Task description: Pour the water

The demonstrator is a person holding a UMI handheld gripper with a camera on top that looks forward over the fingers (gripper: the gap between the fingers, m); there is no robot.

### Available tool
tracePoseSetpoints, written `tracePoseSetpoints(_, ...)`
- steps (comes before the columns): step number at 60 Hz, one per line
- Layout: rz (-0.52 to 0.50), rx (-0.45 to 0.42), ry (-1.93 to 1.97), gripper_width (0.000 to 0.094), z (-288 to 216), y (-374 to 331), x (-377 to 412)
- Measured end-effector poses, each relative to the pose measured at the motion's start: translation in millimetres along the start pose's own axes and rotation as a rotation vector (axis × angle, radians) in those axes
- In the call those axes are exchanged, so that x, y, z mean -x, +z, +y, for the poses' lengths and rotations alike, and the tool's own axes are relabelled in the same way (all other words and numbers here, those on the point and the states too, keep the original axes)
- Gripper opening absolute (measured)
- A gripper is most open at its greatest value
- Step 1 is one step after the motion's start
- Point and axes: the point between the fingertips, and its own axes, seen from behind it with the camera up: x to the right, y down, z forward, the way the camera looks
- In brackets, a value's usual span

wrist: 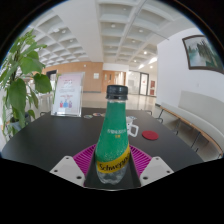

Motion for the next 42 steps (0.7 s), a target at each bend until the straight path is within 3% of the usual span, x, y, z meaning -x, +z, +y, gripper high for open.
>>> tracePoseSetpoints(12, -0.019, -0.037, -0.028, 0.0405, -0.8, -0.5, 3.9)
tracePoseSetpoints(24, -0.057, -0.064, 0.001, 0.0385, -26.0, -4.2, 23.0)
tracePoseSetpoints(31, -0.187, -0.123, 0.140, 0.0386, -82.9, -13.9, 69.8)
tracePoseSetpoints(42, -0.502, -0.237, 0.588, 0.0385, -194.9, -13.6, 125.0)
